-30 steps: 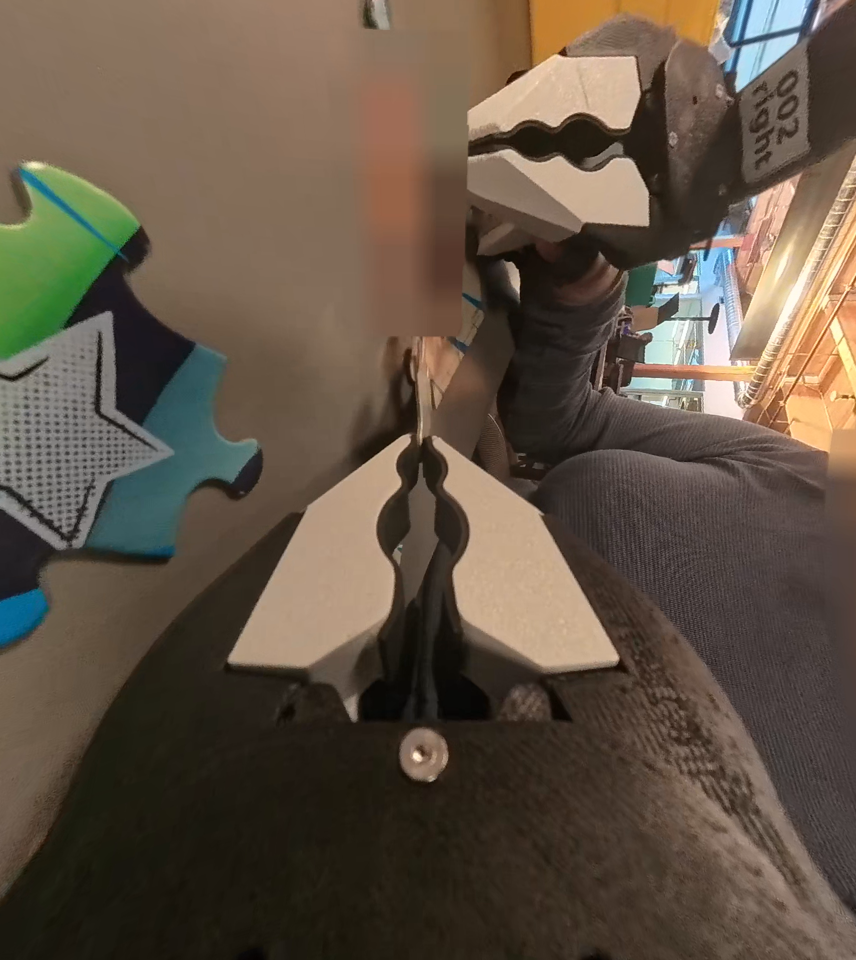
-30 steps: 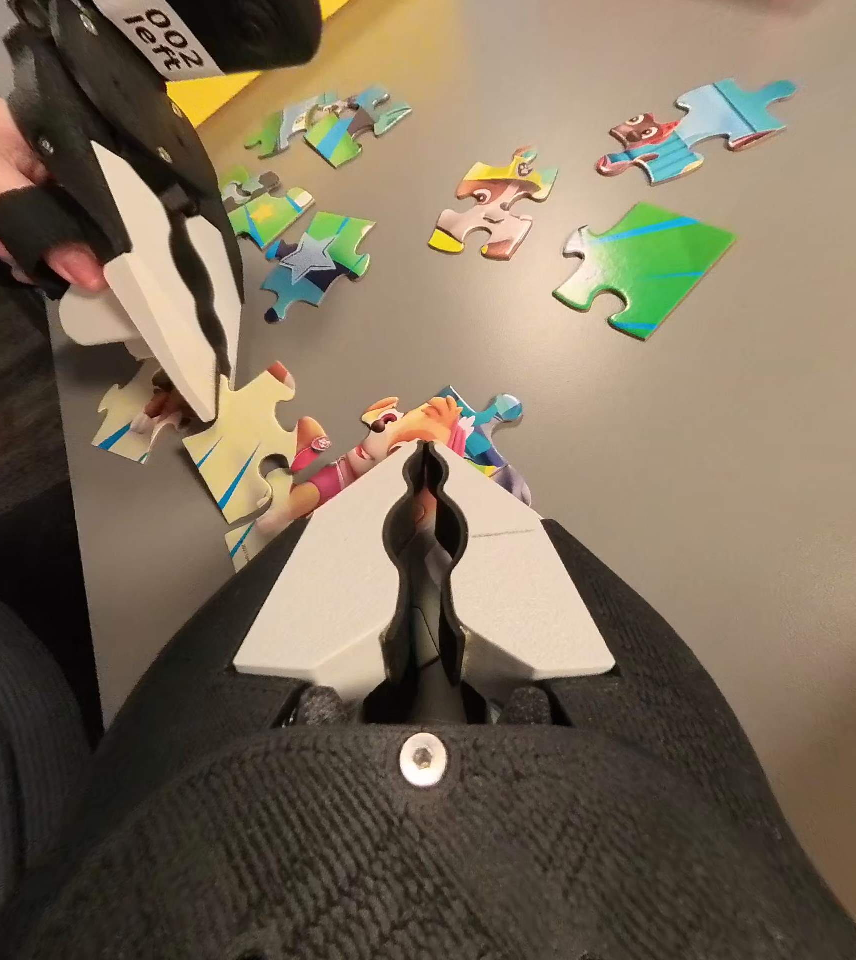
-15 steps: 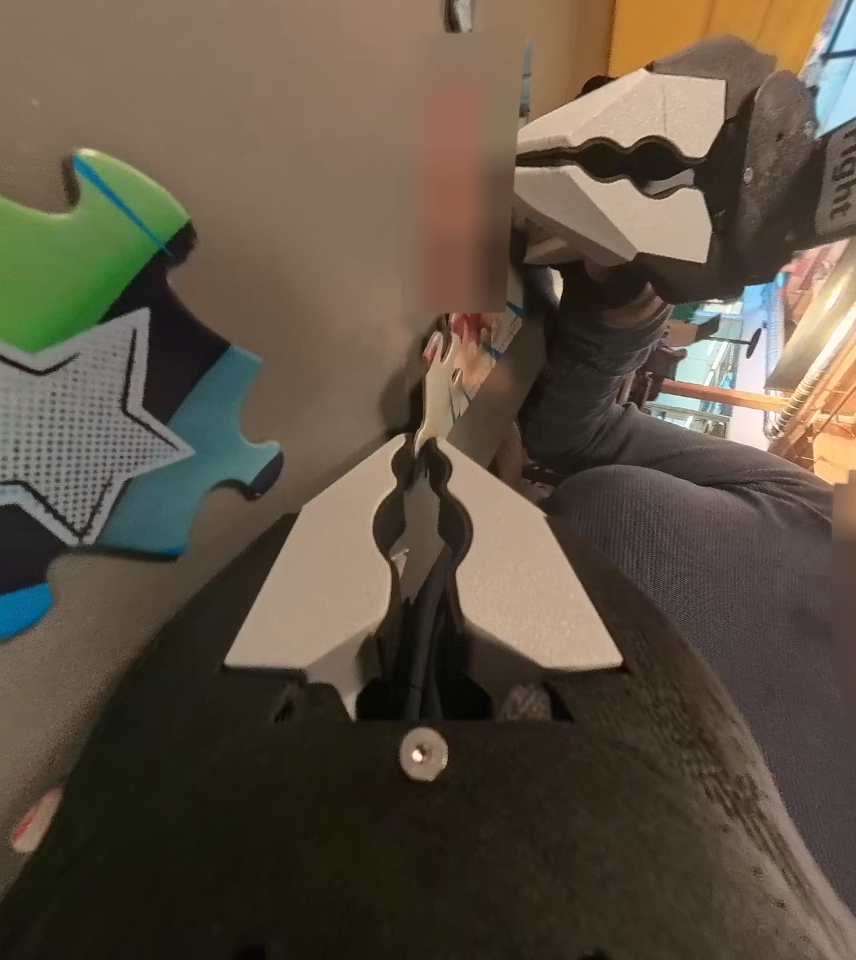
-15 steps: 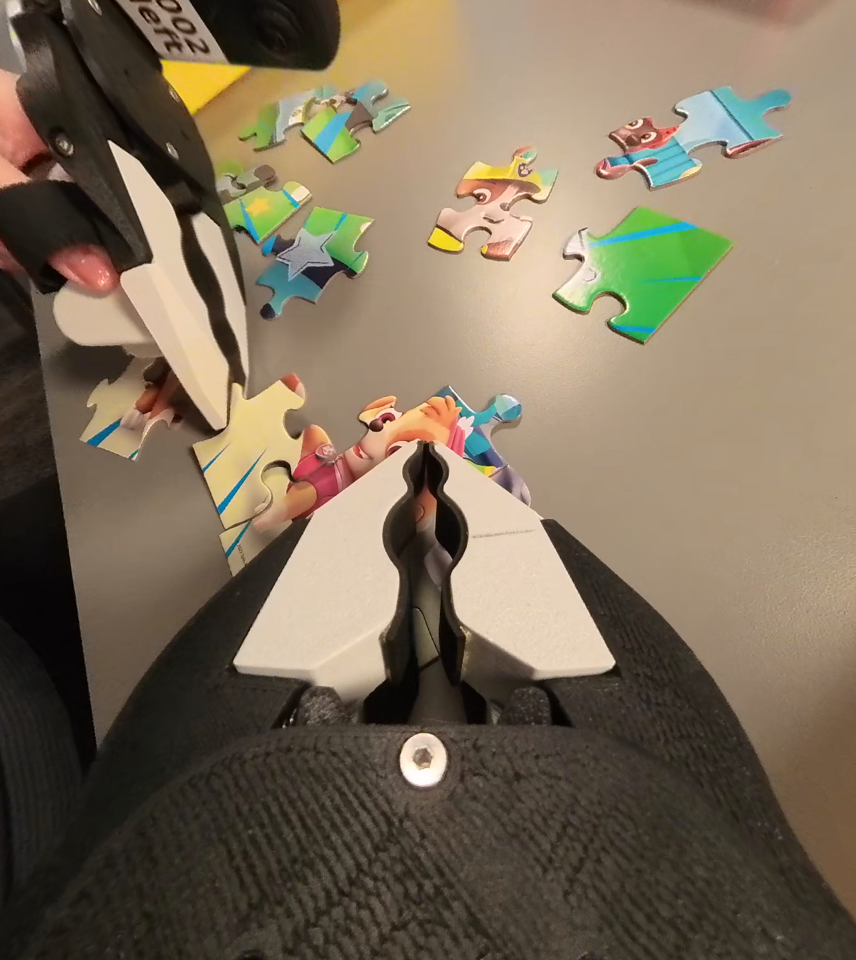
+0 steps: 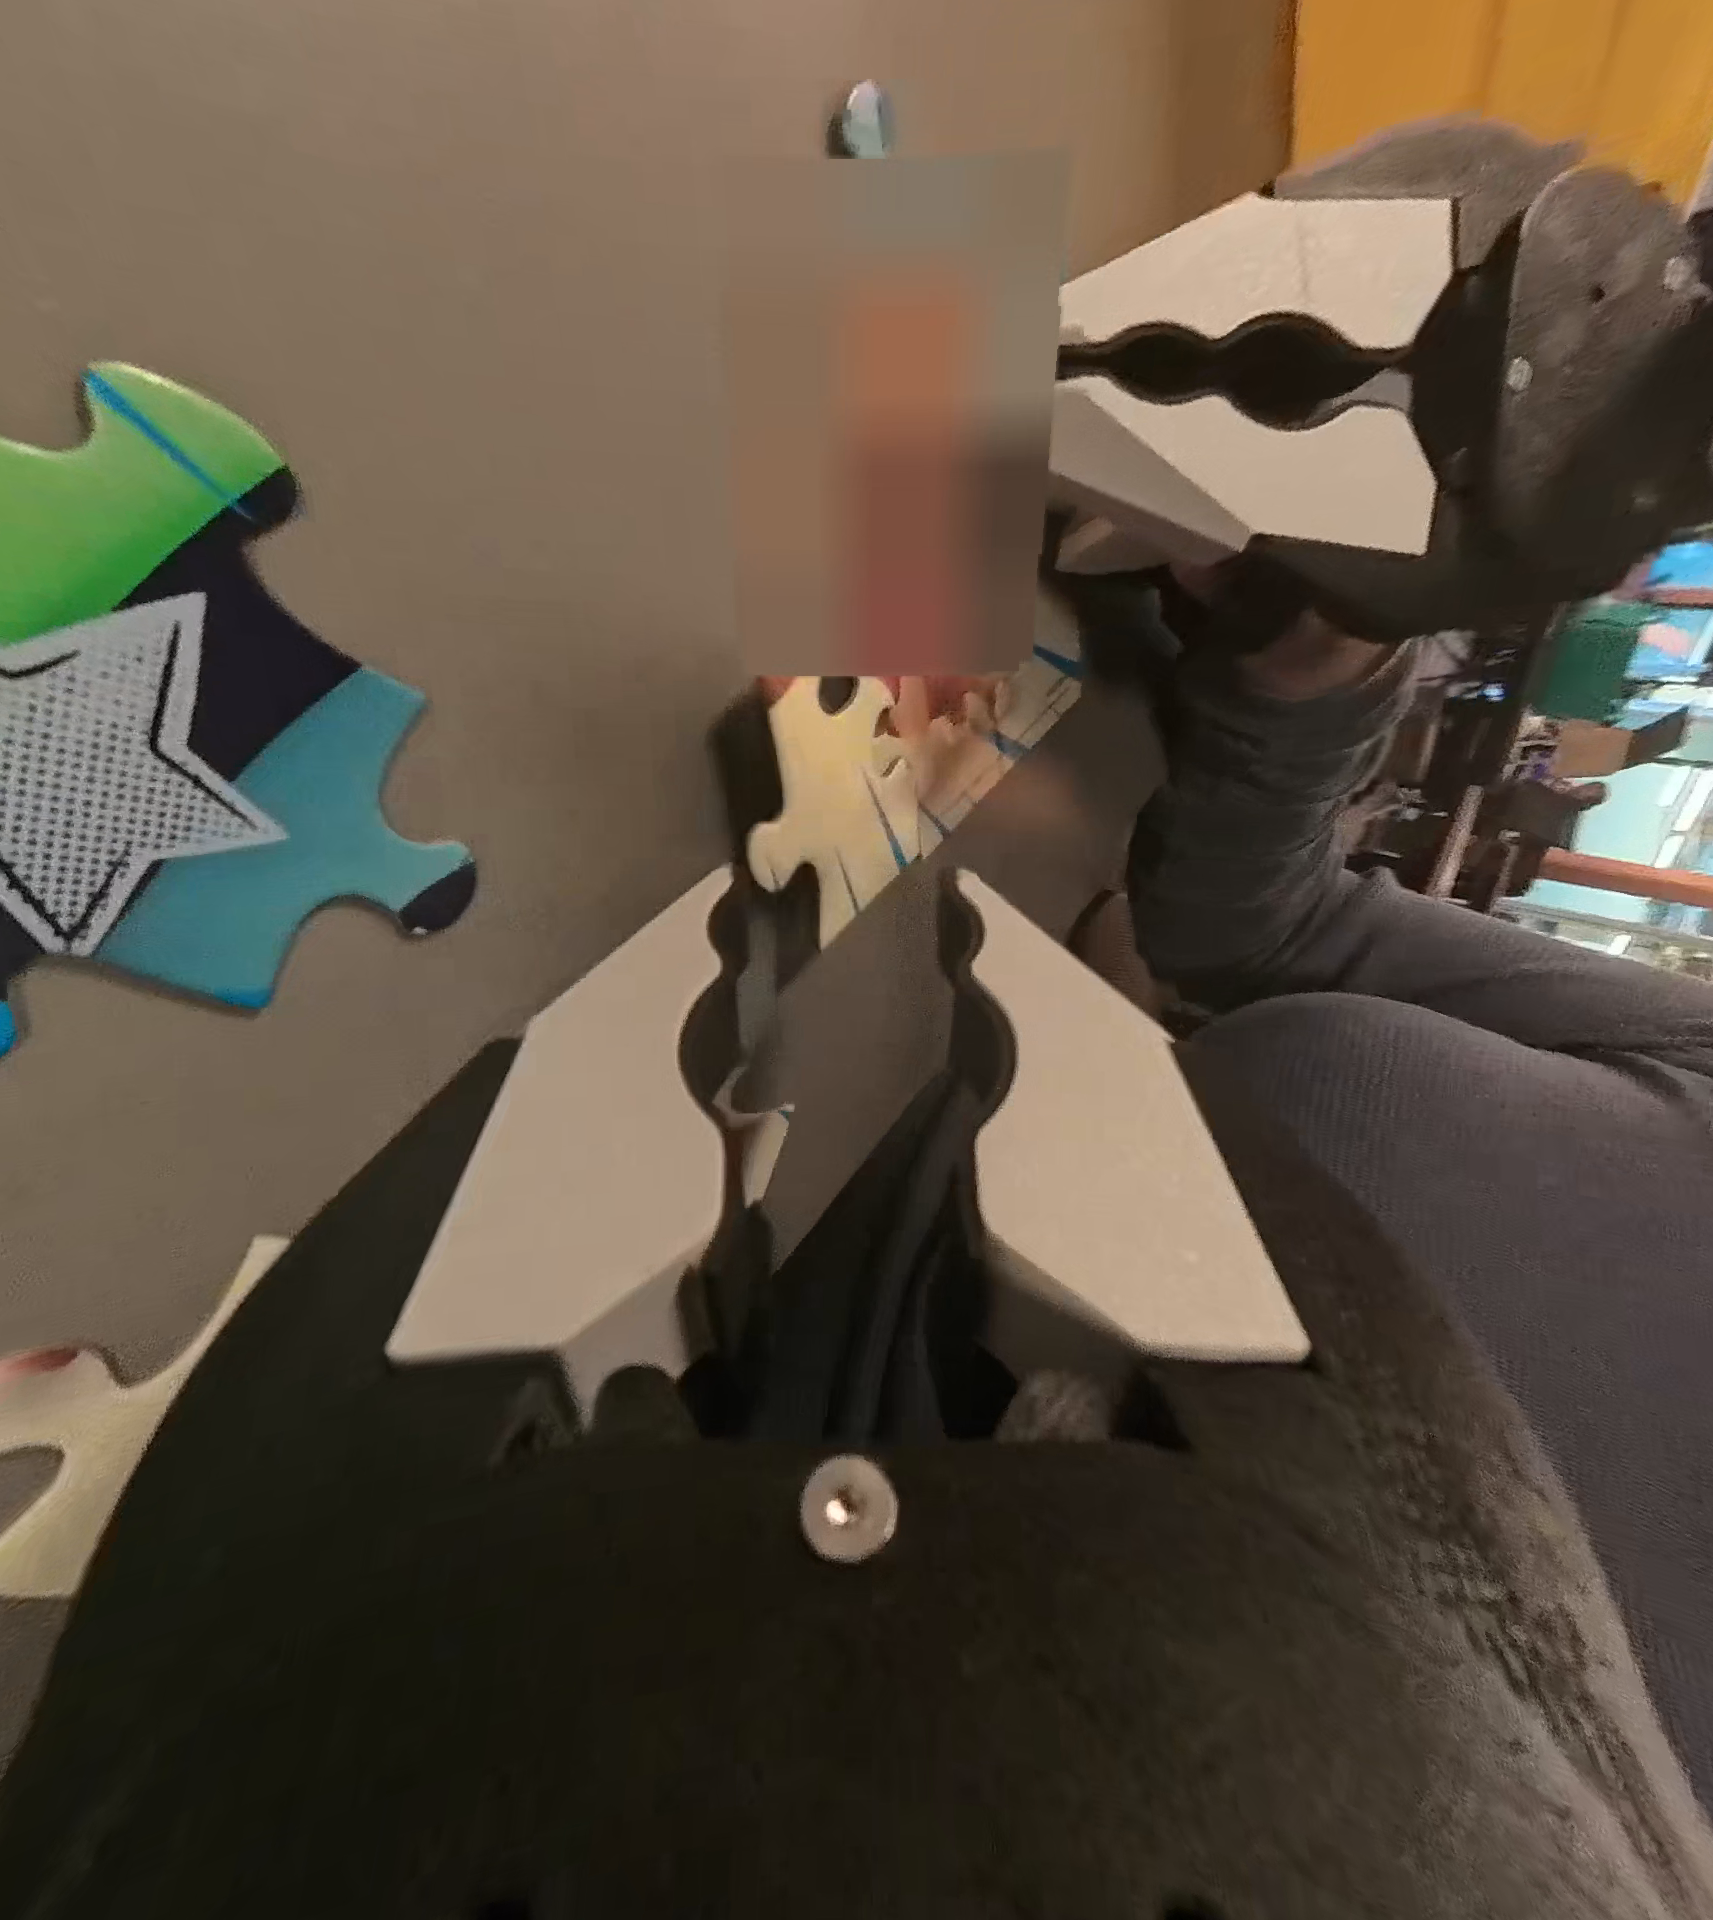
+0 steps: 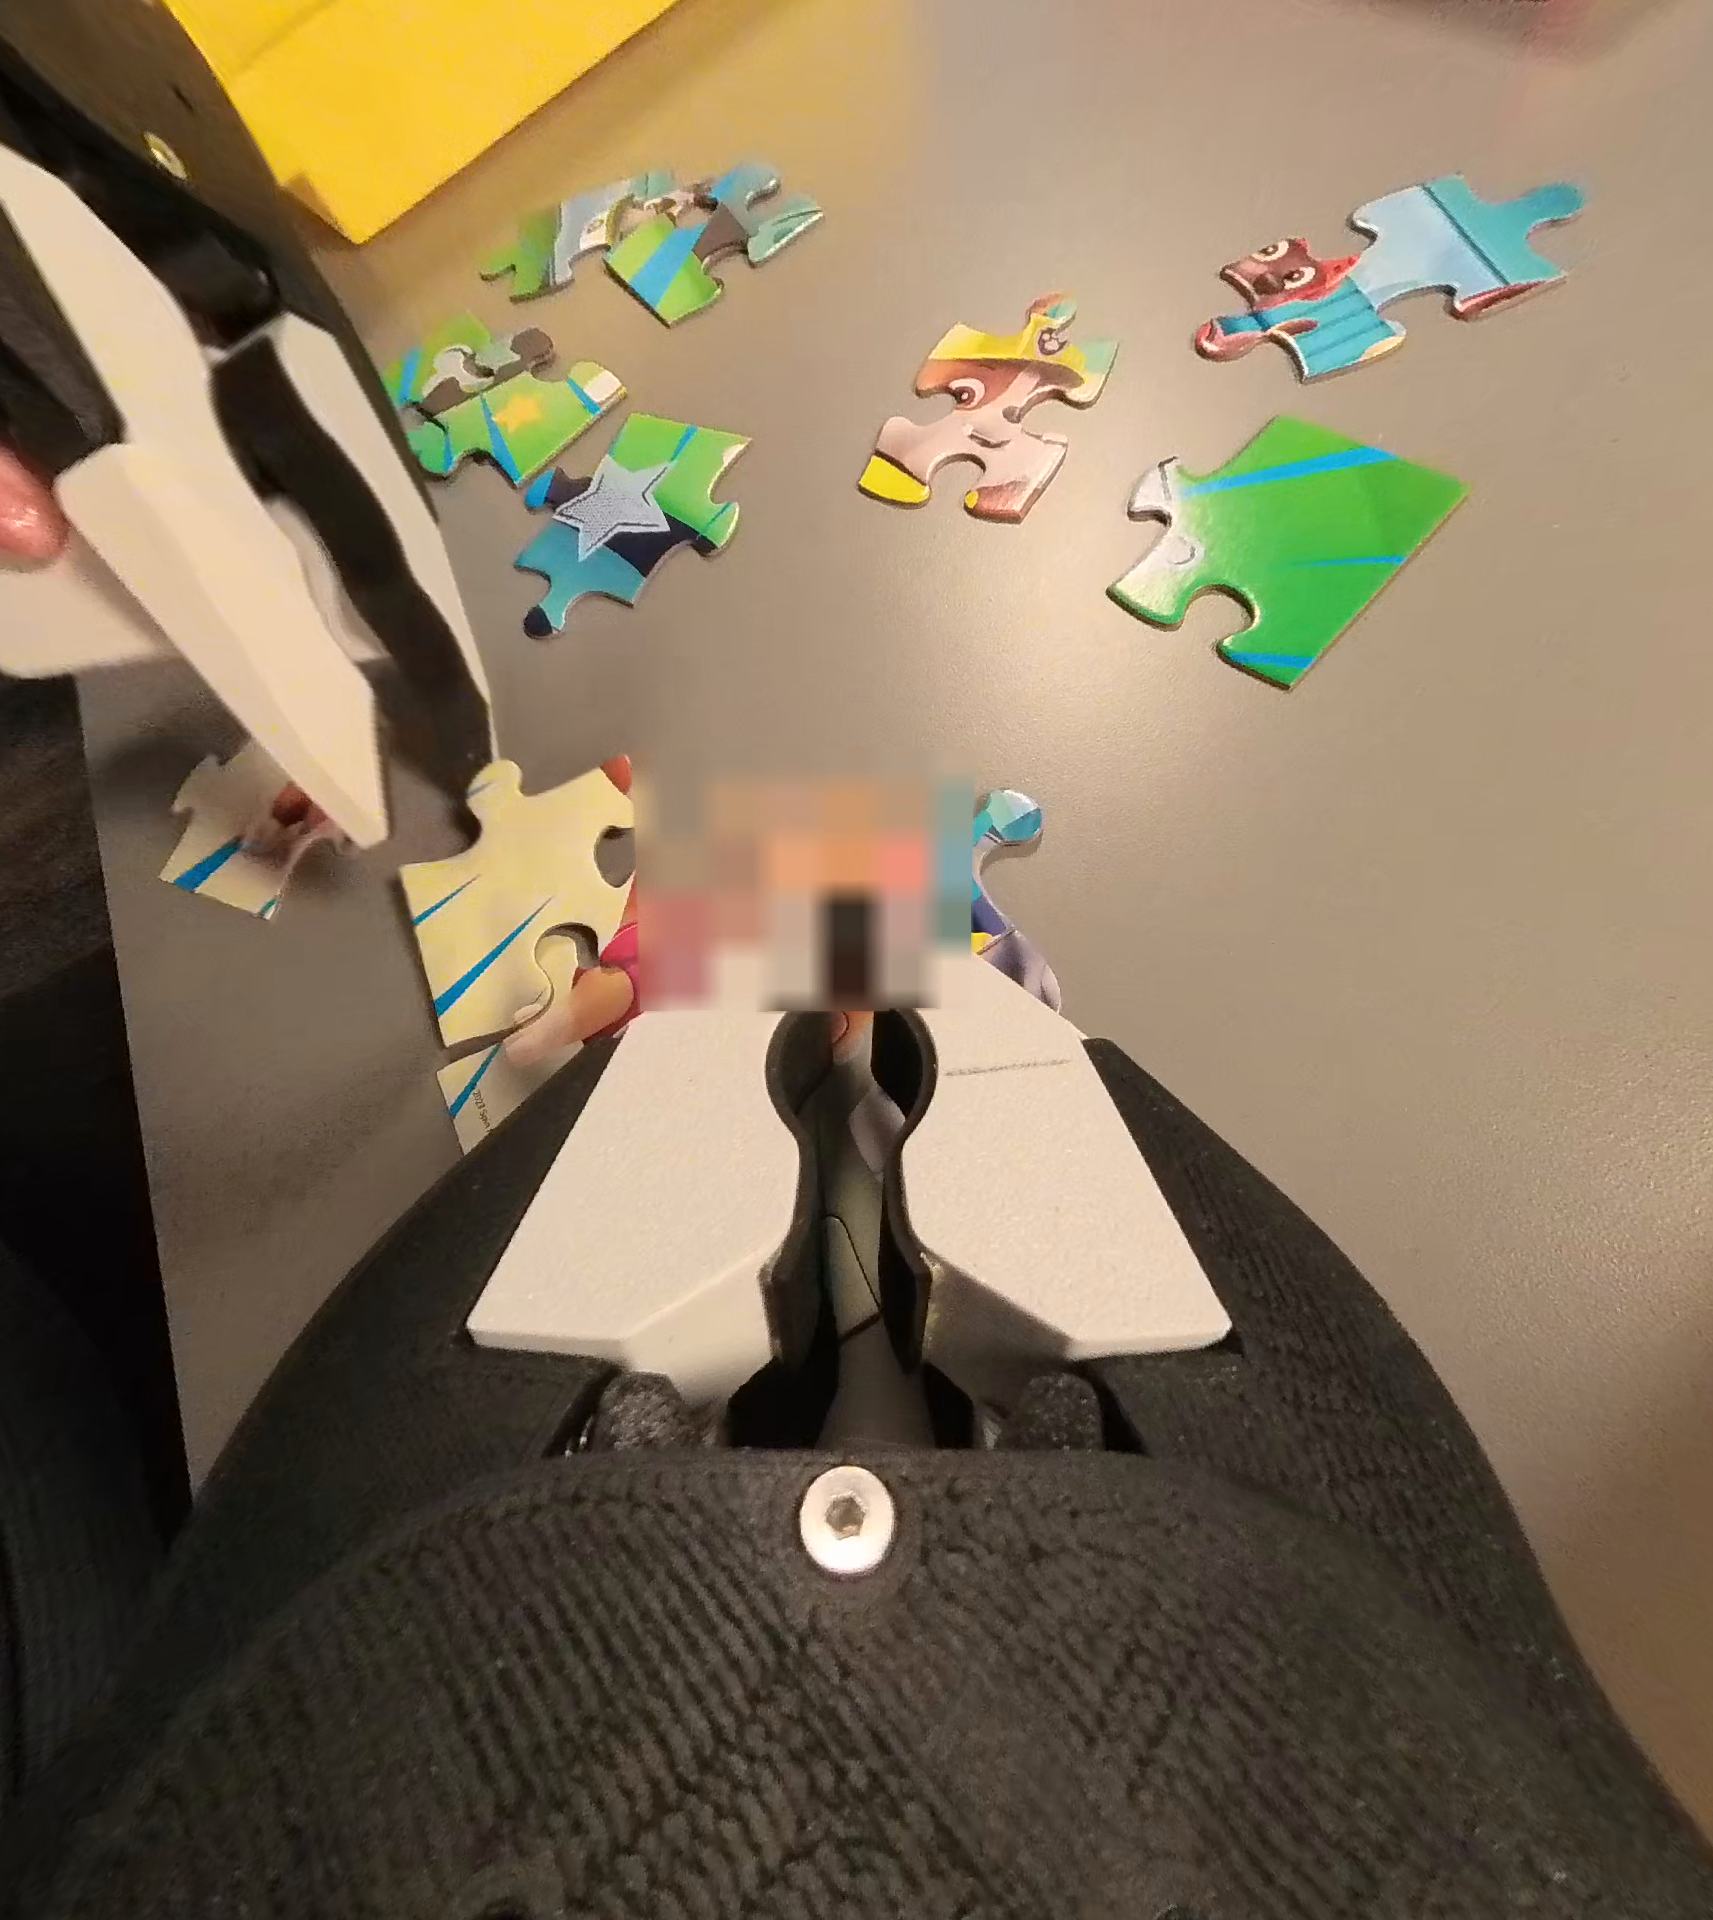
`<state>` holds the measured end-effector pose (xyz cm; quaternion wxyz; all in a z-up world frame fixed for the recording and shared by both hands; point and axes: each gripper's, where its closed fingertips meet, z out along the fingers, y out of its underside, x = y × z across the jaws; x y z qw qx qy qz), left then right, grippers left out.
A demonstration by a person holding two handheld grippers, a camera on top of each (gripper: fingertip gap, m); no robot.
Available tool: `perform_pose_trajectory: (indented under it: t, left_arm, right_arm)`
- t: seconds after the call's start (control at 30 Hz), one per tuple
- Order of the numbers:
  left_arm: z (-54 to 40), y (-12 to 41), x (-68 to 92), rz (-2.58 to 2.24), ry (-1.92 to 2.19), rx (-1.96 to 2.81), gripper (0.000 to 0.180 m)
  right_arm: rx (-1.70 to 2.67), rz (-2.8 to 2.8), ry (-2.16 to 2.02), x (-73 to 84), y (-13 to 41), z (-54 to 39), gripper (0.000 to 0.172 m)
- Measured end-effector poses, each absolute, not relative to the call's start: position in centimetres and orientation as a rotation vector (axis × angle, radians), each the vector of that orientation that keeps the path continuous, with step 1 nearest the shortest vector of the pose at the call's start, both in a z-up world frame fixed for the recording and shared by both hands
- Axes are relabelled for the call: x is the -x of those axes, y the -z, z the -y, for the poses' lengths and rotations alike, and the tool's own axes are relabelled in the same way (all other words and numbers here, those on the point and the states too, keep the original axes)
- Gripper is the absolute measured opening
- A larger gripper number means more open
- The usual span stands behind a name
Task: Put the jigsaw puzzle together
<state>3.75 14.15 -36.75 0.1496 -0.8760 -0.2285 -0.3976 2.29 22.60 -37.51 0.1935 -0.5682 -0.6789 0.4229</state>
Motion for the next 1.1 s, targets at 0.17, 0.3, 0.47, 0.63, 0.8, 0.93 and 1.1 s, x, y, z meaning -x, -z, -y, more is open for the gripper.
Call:
perform_pose_trajectory:
  t: [0.17, 0.3, 0.47, 0.63, 0.8, 0.93, 1.1]
  left_arm:
    - [-13.9, 36.4, -2.1, 0.577, 0.820, 2.568, 0.047]
    - [-15.9, 34.8, -2.7, 0.306, 0.644, 2.482, 0.043]
    - [-15.4, 36.5, -4.8, -0.333, 0.343, 2.582, 0.076]
    - [-14.6, 37.9, -4.7, -0.830, 0.099, 2.599, 0.056]
    - [-15.3, 37.0, -4.9, -0.836, 0.348, 2.585, 0.055]
    - [-15.3, 37.4, -4.5, -0.953, 0.409, 2.553, 0.070]
    - [-15.2, 38.3, -4.3, -0.999, 0.393, 2.575, 0.061]
  right_arm:
    - [1.593, 1.905, -1.188, -2.3, 37.5, -22.6, 0.000]
    - [1.595, 1.904, -1.190, -2.3, 37.5, -22.6, 0.000]
    - [1.598, 1.903, -1.199, -2.3, 37.5, -22.6, 0.000]
    - [1.605, 1.900, -1.211, -2.3, 37.4, -22.6, 0.000]
    - [1.611, 1.897, -1.221, -2.3, 37.4, -22.6, 0.000]
    - [1.616, 1.896, -1.229, -2.3, 37.4, -22.6, 0.000]
    - [1.624, 1.892, -1.243, -2.3, 37.4, -22.6, 0.000]
